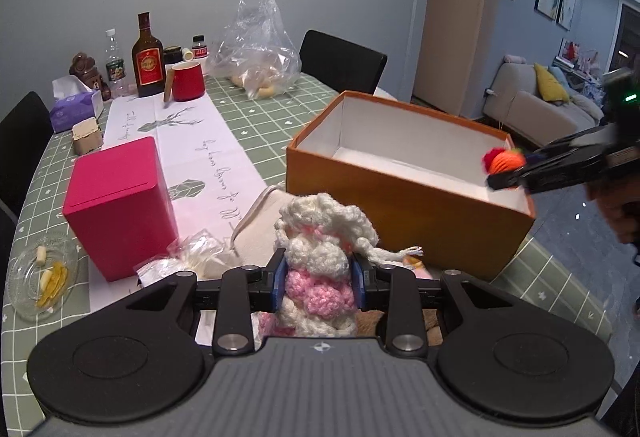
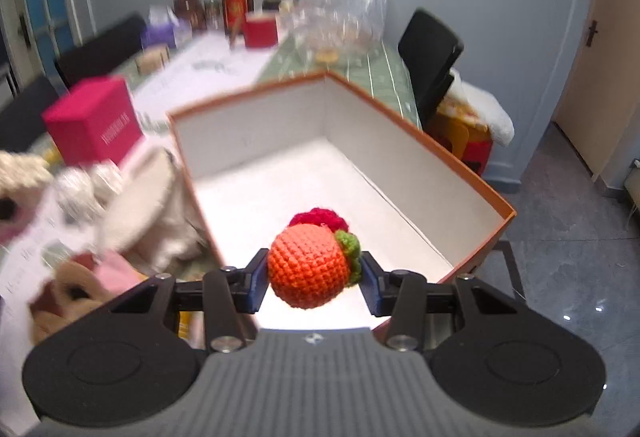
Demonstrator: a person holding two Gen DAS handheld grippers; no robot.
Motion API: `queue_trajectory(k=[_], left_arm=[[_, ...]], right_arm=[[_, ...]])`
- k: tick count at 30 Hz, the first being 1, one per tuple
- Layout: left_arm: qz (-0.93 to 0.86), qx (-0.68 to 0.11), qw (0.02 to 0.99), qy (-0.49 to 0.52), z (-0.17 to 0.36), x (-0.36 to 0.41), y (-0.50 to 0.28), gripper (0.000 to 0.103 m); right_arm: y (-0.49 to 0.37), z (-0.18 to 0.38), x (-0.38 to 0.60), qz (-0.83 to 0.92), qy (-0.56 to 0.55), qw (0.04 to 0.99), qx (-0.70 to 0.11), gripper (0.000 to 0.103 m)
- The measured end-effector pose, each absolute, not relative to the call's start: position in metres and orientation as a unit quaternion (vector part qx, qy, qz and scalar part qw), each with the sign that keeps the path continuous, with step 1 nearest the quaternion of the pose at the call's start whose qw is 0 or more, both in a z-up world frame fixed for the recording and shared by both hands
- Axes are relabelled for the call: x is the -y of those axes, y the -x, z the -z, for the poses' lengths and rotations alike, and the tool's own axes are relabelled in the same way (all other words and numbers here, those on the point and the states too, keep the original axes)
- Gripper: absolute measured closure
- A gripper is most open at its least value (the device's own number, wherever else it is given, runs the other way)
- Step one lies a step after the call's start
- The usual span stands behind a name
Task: Organize soft objects
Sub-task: 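Carry the pouch and ball into the orange box with both grippers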
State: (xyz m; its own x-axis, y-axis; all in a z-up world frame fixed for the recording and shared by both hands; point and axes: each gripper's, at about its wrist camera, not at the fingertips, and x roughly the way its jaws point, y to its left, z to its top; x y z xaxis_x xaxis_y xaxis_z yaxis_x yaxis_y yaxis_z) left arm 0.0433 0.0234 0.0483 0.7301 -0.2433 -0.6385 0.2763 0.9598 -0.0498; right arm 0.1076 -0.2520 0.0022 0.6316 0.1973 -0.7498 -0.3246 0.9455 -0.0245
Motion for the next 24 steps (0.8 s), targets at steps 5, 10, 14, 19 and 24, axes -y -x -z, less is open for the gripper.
queue_trajectory(k=[5, 10, 14, 19, 24], left_arm=[[0.144, -0.34, 0.929, -0.02, -0.05, -0.017, -0.044, 0.067], [0.147, -0.342, 0.928, -0.022, -0.05, -0.012, -0.046, 0.067], [0.154, -0.34, 0.927, -0.025, -0.052, -0.006, -0.049, 0.067], [0.173, -0.337, 0.925, -0.035, -0.059, 0.014, -0.05, 0.066], [0.212, -0.323, 0.92, -0.062, -0.084, 0.055, -0.064, 0.066]], right_arm=[[-0.128, 0.021, 0.249, -0.173, 0.103, 0.86, -0.468, 0.058], [-0.117, 0.012, 0.25, -0.215, 0.101, 0.835, -0.497, 0.058], [-0.099, 0.008, 0.252, -0.254, 0.097, 0.814, -0.513, 0.058], [-0.075, 0.005, 0.244, -0.299, 0.098, 0.794, -0.521, 0.058], [-0.068, -0.016, 0.248, -0.299, 0.108, 0.81, -0.494, 0.058]])
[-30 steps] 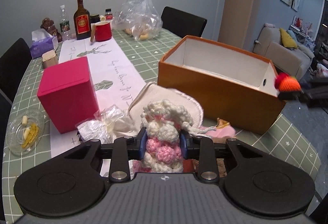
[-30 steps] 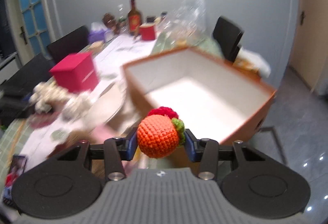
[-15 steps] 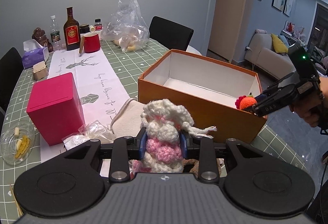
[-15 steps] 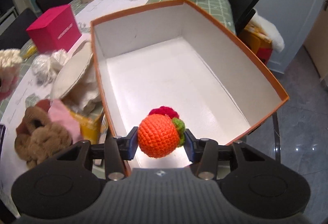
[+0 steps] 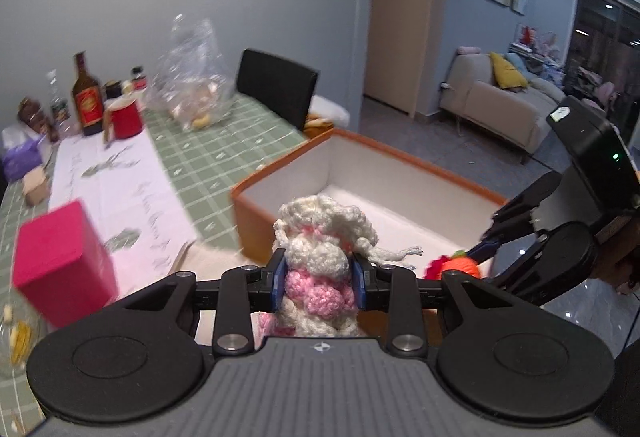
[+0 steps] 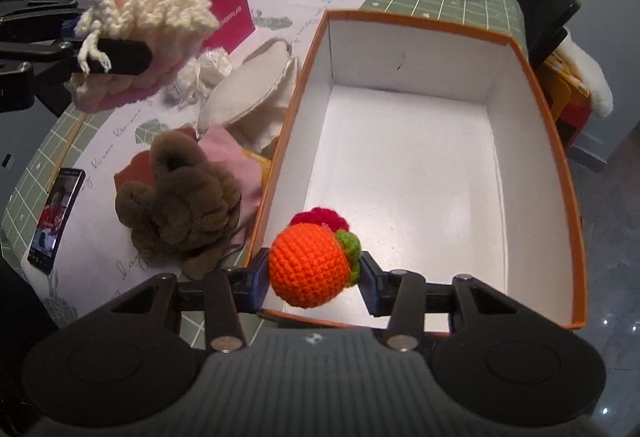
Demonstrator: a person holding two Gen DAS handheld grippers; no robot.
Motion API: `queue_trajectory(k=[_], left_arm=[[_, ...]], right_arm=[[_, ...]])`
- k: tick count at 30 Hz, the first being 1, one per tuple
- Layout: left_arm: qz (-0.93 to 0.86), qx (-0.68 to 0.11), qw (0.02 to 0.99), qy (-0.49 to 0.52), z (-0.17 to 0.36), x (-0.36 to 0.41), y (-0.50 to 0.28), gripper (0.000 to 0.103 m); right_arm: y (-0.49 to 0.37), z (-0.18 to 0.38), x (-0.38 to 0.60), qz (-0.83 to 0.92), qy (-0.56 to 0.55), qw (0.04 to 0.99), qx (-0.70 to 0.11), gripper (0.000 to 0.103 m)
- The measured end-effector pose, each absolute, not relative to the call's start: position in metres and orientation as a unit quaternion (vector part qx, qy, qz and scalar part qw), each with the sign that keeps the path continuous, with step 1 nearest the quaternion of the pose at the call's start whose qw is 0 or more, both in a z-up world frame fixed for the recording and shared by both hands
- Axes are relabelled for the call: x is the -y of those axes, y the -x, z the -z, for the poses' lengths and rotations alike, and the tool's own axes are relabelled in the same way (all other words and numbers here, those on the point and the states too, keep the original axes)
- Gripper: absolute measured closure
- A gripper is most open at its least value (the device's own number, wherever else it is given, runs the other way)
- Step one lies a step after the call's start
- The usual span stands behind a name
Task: Organize soft objects
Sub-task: 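Carry the pouch and ball into the orange box with both grippers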
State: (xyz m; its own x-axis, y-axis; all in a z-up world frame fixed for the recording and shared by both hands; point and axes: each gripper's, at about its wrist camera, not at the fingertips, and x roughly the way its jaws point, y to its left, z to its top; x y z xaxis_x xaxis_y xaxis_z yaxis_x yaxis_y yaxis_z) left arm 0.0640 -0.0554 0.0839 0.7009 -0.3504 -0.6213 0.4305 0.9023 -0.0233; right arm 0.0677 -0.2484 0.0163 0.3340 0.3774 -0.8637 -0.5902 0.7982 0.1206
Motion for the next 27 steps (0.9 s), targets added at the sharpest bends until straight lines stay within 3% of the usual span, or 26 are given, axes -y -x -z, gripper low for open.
queue_trajectory(k=[5, 9, 14, 21, 27], left_arm=[[0.267, -0.315, 0.904, -0.111, -0.108, 0.111, -0.087, 0.066], [0.315, -0.331, 0.879, -0.141, -0.098, 0.145, -0.111, 0.066], [0.3, -0.352, 0.867, -0.185, -0.055, 0.179, -0.139, 0.065], [0.263, -0.452, 0.827, -0.206, 0.007, 0.2, -0.182, 0.065], [0.256, -0.491, 0.8, -0.231, 0.035, 0.204, -0.196, 0.064]], right_arm=[[-0.089, -0.055, 0.276, -0.273, 0.109, 0.839, -0.459, 0.058], [-0.104, -0.062, 0.295, -0.255, 0.125, 0.844, -0.454, 0.058], [-0.125, -0.036, 0.309, -0.245, 0.149, 0.833, -0.472, 0.058], [-0.149, 0.014, 0.305, -0.246, 0.169, 0.806, -0.512, 0.058], [-0.155, 0.04, 0.291, -0.264, 0.187, 0.781, -0.535, 0.058]])
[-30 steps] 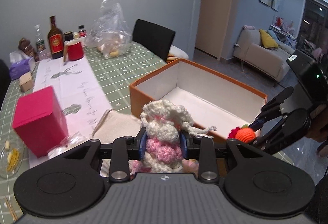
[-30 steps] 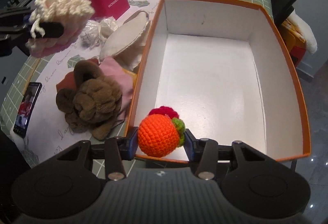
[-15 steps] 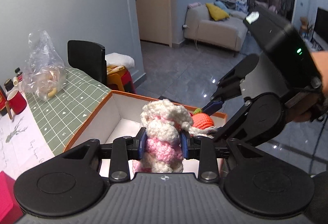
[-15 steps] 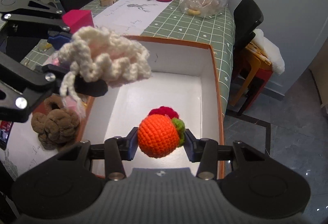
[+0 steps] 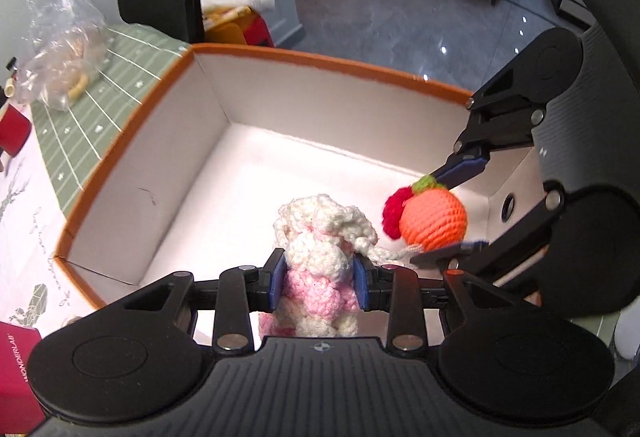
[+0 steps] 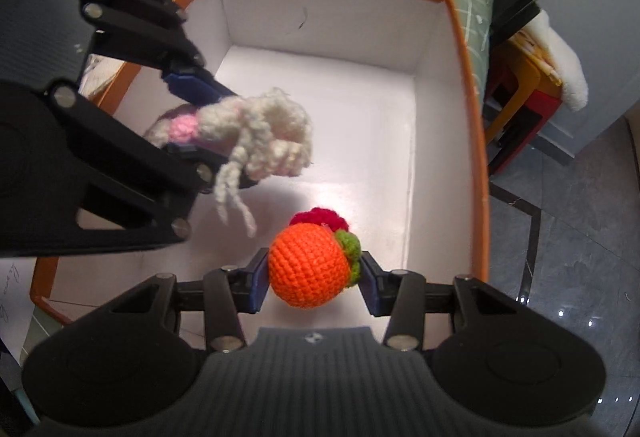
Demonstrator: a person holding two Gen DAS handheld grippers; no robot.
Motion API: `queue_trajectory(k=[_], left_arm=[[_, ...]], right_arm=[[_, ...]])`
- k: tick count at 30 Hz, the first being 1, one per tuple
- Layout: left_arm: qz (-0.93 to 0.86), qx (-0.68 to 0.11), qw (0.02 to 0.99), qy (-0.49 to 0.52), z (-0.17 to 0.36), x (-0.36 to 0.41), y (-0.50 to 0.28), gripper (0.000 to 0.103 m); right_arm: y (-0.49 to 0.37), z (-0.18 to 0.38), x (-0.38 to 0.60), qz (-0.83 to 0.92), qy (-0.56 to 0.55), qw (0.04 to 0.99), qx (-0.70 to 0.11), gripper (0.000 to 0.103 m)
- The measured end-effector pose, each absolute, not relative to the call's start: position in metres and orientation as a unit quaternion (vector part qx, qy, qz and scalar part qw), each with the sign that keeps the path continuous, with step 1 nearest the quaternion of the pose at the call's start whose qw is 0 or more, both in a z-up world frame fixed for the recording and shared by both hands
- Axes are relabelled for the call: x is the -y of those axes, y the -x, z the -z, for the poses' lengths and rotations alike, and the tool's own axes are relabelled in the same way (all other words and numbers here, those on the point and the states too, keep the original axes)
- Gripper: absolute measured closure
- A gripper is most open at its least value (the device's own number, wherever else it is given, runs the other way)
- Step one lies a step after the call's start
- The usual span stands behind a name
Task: Organize soft objects
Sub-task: 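Carry the pouch and ball into the orange box with both grippers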
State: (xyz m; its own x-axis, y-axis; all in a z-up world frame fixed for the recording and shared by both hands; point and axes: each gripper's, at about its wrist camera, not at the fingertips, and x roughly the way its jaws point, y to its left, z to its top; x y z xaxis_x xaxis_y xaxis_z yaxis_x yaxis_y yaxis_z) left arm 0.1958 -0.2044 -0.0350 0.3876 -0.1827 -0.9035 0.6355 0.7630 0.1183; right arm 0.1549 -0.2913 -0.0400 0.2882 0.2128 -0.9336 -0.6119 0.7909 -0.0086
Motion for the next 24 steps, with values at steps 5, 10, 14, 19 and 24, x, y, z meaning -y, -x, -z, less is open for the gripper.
queue_trajectory(k=[5, 10, 14, 19, 24], left_arm=[[0.265, -0.512, 0.784, -0.23, 0.049, 0.209, -0.202, 0.064], [0.269, -0.522, 0.773, -0.241, 0.056, 0.212, -0.204, 0.062], [0.272, -0.522, 0.772, -0.242, 0.054, 0.213, -0.201, 0.061], [0.272, -0.523, 0.772, -0.236, 0.053, 0.214, -0.204, 0.049], [0.273, -0.514, 0.78, -0.229, 0.04, 0.213, -0.202, 0.043]], right_arm=[[-0.157, 0.053, 0.287, -0.27, 0.199, 0.765, -0.55, 0.057], [-0.158, 0.061, 0.289, -0.273, 0.2, 0.755, -0.562, 0.057], [-0.158, 0.065, 0.287, -0.275, 0.199, 0.753, -0.564, 0.056], [-0.158, 0.063, 0.287, -0.274, 0.201, 0.756, -0.559, 0.048], [-0.151, 0.045, 0.287, -0.271, 0.196, 0.767, -0.547, 0.041]])
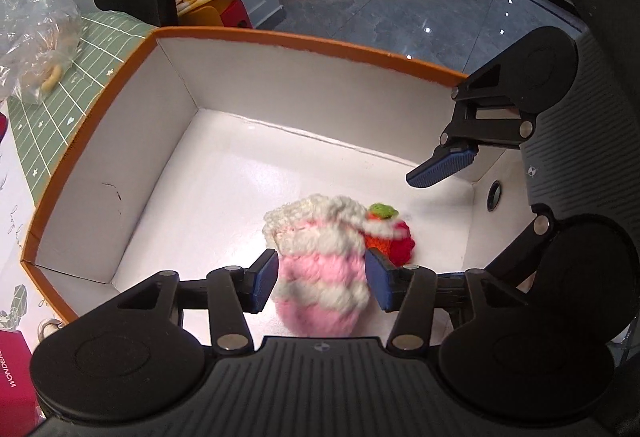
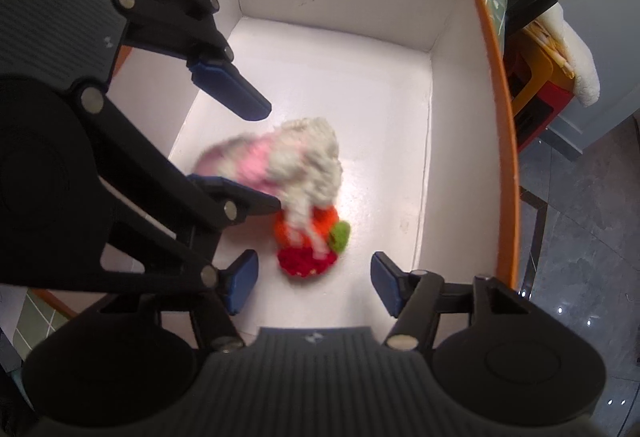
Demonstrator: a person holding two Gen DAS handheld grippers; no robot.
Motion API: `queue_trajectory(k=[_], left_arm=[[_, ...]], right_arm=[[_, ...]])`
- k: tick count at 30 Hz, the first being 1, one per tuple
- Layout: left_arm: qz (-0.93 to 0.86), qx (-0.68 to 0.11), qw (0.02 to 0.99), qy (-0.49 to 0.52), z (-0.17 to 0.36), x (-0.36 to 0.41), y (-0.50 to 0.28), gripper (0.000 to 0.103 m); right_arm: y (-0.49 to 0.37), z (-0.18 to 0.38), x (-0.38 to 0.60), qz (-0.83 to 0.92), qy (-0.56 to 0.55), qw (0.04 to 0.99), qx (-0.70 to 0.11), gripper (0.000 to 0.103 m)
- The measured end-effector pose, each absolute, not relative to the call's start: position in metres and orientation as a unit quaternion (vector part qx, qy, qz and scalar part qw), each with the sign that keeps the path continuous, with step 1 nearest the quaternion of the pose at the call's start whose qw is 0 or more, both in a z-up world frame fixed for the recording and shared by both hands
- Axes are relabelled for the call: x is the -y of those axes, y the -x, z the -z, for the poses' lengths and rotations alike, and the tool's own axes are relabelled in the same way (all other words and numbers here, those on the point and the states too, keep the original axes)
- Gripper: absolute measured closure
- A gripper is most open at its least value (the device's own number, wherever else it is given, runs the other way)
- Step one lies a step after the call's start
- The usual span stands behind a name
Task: Organize soft objects
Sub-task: 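Carry the pouch and ball into the orange box with both grippers, then open both grippers to drop pouch and ball into the box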
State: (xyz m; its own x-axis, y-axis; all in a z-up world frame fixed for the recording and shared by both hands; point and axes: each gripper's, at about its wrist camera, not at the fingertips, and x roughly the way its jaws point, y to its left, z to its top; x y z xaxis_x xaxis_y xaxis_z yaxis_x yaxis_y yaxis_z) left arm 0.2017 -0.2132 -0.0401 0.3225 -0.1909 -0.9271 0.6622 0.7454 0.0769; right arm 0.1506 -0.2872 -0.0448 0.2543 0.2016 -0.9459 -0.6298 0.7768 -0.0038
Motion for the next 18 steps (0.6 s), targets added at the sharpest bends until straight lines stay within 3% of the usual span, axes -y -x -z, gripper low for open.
queue_trajectory(k=[18], left_arm=[[0.233, -0.448, 0.842, -0.189, -0.052, 0.142, -0.167, 0.034]], right_arm=[[-0.121, -0.034, 0.261, -0.249, 0.202, 0.807, -0.496, 0.036]])
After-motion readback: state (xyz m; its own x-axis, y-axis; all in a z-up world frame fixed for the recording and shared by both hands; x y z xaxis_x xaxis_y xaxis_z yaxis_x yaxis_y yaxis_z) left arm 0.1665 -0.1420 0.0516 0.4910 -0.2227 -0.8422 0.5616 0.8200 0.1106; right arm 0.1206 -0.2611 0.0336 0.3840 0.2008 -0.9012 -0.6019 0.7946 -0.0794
